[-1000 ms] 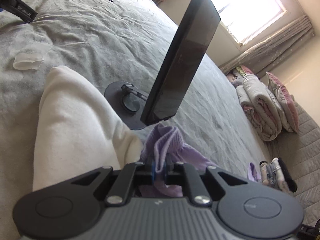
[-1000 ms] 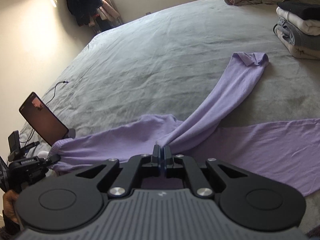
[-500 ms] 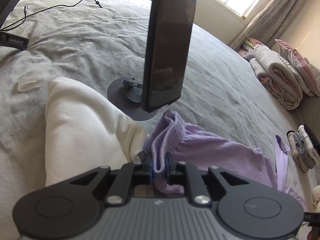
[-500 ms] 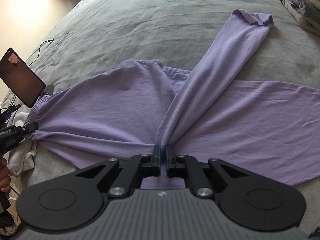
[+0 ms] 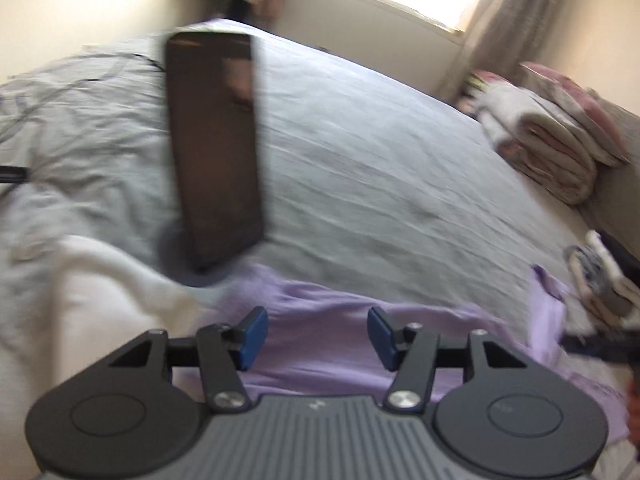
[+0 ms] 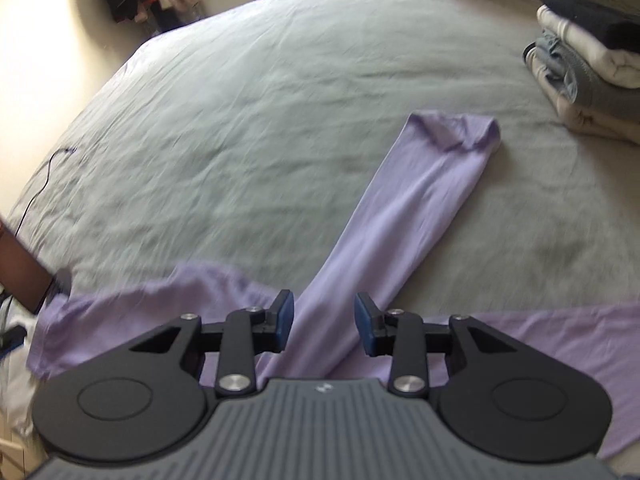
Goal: Fold clothes
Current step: 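Grasp the sleeve cuff with the right gripper and lift it while the left gripper holds the shirt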
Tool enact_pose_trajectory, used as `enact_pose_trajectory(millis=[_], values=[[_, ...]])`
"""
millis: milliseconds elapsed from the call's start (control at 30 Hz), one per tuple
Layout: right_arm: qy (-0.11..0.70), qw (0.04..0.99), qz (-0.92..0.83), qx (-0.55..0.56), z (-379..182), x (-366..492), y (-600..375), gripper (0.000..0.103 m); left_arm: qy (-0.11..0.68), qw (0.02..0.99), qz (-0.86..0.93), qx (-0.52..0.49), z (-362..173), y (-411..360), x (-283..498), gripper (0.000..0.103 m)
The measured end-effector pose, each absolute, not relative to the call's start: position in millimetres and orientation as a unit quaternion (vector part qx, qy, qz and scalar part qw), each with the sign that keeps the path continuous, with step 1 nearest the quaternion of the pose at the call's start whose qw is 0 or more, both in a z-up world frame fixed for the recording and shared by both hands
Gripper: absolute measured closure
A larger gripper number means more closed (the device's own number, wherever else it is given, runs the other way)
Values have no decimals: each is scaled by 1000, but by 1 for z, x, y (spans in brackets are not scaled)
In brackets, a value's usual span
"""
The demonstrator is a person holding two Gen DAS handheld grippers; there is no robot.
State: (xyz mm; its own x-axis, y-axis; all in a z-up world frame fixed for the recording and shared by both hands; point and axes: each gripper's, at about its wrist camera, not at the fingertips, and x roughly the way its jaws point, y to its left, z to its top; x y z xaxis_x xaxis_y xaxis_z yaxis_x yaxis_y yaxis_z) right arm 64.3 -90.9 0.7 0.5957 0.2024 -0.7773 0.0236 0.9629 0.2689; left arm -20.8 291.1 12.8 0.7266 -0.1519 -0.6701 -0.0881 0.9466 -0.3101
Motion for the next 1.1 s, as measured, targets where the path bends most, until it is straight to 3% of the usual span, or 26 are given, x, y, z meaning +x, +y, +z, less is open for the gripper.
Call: enact_pose_trajectory(millis=[300, 633, 733, 767, 833, 867, 1033, 1100], values=[[437, 886, 32, 152, -22, 117, -120, 65, 408, 874, -208, -160, -8, 189, 21, 47], [415, 904, 15, 98, -43, 169, -118, 65, 442, 823, -318, -162, -35, 122, 35, 49], [405, 912, 0, 64, -46, 179, -114, 72, 446, 820, -323, -158, -38, 117, 34, 49], [403, 914, -6, 52, -48, 182, -113, 77, 447, 819, -324, -156, -40, 115, 34, 52], [399, 916, -16, 32, -49, 185, -113, 99, 449, 818, -327, -150, -43, 111, 34, 60], [397, 917, -16, 30, -49, 186, -115, 103, 449, 818, -327, -149, -43, 110, 34, 66], [390, 919, -17, 50, -39, 178, -137, 103, 446, 820, -328, -147, -45, 110, 34, 84], [384, 921, -16, 65, -31, 173, -148, 103, 439, 823, -326, -154, -44, 111, 34, 99]])
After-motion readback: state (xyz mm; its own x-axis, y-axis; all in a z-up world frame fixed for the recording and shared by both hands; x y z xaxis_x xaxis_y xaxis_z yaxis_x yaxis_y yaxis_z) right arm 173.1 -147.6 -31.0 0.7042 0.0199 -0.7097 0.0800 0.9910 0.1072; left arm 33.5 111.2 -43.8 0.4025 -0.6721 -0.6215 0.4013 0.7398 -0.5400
